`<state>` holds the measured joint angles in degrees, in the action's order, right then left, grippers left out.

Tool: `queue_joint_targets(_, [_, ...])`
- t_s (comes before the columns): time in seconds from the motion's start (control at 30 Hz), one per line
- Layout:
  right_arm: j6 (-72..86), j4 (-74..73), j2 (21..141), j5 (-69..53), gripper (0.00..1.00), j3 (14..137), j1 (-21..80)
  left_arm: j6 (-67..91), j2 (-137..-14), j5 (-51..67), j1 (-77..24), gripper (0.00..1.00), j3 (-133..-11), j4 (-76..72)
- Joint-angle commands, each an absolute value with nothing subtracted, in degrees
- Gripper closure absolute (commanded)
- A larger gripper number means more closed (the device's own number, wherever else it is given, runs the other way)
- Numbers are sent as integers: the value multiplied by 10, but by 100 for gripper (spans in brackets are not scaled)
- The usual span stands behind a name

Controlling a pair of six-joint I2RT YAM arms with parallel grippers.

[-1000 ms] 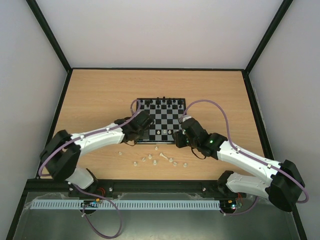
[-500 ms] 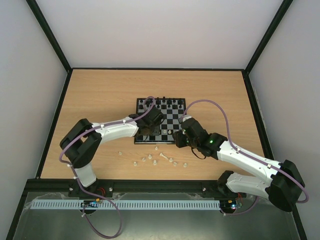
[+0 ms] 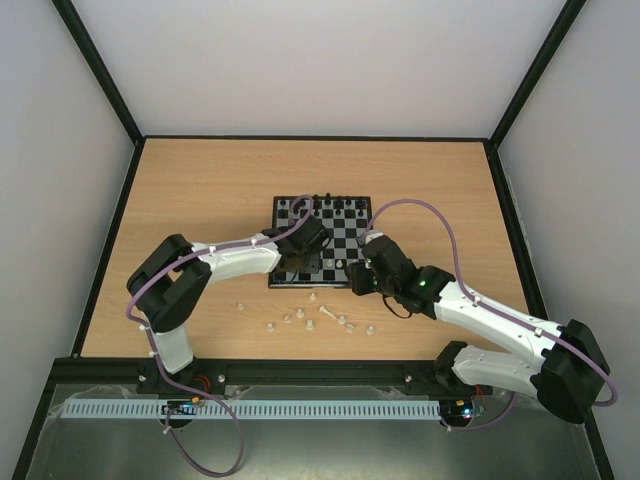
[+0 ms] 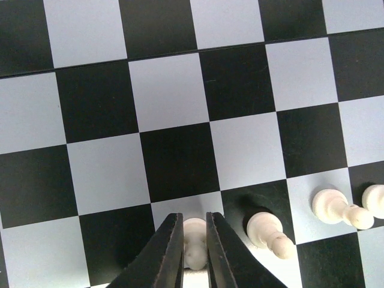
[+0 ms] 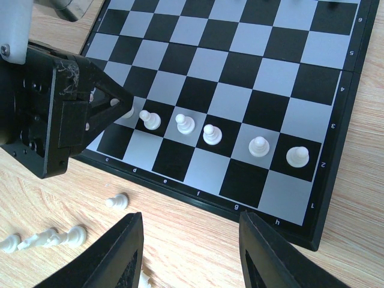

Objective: Set up the chess pieces on the board
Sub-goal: Place the chess piece on the chessboard.

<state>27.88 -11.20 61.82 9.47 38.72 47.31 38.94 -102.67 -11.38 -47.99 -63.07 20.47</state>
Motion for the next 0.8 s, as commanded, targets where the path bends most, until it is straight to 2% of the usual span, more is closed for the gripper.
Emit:
queue_joint_targets(0.0, [282, -116, 621, 97, 55, 381, 472, 386, -1038, -118, -483, 85, -649, 214])
queue_joint_targets(0.13, [283, -115, 621, 97, 55, 381, 472, 387, -1037, -120, -483, 80, -648, 216])
queue_joint_targets(0.4, [283, -115, 622, 96, 55, 379, 471, 384, -1008, -122, -483, 80, -650, 230])
queue_joint_targets(0.6, [283, -114, 619, 93, 55, 380, 471, 404, -909, -144, -483, 75, -606, 261])
queue_joint_targets(0.77, [283, -114, 620, 86, 55, 379, 472, 442, -810, -153, -483, 67, -506, 283])
